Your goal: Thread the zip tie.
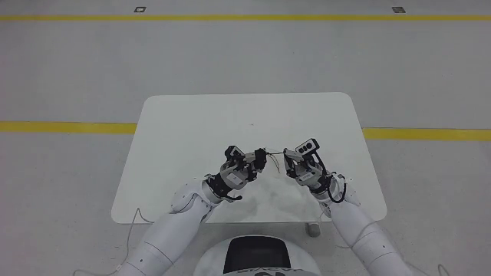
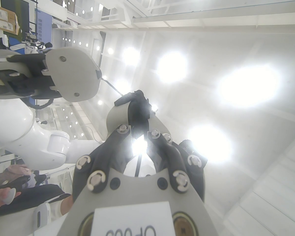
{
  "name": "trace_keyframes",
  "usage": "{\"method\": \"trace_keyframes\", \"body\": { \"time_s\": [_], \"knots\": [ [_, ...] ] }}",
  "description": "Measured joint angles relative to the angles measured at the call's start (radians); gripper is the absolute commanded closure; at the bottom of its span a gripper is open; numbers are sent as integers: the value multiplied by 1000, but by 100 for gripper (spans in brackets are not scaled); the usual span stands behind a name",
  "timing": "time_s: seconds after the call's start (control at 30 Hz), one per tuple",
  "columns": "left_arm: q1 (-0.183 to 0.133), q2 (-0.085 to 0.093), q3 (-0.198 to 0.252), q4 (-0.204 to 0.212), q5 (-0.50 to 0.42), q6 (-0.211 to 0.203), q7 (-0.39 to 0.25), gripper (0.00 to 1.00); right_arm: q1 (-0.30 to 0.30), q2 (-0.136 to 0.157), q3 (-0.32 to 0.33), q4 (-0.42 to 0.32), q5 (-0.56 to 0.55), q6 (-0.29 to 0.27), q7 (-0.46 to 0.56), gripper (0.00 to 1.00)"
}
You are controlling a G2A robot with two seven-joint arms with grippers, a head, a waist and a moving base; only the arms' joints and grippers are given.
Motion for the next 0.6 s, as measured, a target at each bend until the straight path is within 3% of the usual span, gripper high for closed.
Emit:
{"method": "trace_keyframes", "body": {
  "time_s": [0.6],
  "knots": [
    [0,0,0,0,0,0,0,100,4,-2,2,15,3,1,0,100]
  ]
}}
